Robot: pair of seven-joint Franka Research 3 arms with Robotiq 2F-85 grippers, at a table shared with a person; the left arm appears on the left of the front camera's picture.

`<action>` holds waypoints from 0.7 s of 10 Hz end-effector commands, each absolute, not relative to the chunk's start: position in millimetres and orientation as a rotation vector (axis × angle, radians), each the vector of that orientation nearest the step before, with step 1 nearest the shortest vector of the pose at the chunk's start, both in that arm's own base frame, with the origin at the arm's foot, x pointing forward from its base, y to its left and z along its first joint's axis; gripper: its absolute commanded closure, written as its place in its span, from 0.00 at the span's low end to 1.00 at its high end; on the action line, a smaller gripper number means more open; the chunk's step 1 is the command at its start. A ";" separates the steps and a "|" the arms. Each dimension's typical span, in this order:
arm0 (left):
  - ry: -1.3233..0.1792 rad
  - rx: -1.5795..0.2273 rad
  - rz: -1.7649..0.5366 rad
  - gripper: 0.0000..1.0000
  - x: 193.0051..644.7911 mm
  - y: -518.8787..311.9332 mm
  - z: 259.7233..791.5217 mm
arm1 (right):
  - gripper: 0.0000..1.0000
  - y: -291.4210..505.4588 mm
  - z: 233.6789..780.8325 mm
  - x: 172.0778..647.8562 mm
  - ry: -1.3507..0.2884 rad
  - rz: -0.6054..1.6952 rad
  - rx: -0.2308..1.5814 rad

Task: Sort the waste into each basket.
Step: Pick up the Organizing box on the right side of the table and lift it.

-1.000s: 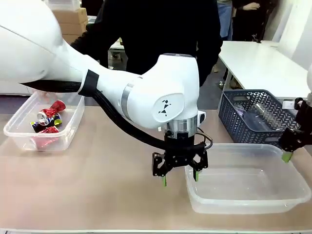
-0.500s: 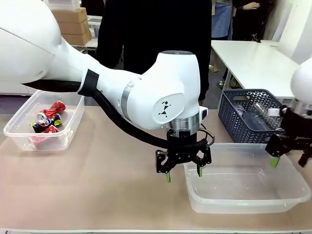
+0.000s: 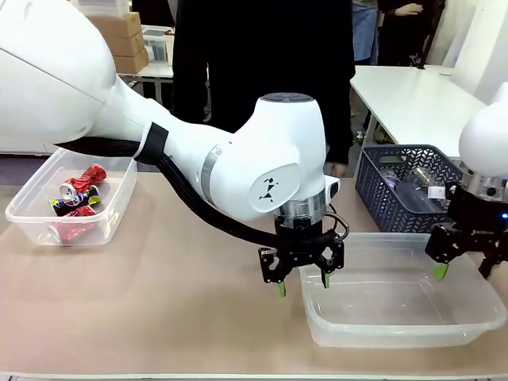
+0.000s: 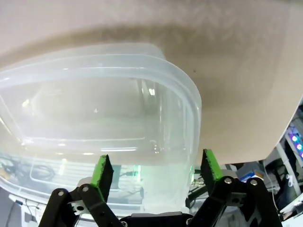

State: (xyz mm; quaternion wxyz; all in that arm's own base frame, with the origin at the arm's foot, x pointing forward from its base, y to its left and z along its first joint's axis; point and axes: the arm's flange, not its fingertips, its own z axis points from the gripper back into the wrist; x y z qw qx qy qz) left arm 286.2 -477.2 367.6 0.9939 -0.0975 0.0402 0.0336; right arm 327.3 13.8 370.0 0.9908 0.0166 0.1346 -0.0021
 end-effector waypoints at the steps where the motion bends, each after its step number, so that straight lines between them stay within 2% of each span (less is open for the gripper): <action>1: 0.045 -0.208 0.040 0.98 284.9 -476.8 361.7 | 0.59 10.7 346.2 297.7 0.259 -0.056 0.018; 2: 0.045 -0.201 0.037 1.00 285.8 -477.2 359.9 | 1.00 11.1 344.8 296.4 0.265 -0.048 0.022; 4: 0.037 -0.190 0.040 1.00 286.8 -477.2 357.4 | 1.00 9.2 346.8 294.2 0.276 -0.046 0.021; 5: 0.038 -0.189 0.039 0.97 286.8 -476.9 356.7 | 0.85 8.6 347.8 293.7 0.280 -0.048 0.020; 6: 0.036 -0.188 0.039 1.00 286.8 -476.5 356.7 | 0.95 7.7 349.0 293.4 0.279 -0.053 0.018; 7: 0.034 -0.188 0.038 1.00 287.1 -475.8 357.5 | 1.00 8.0 349.4 293.3 0.282 -0.053 0.017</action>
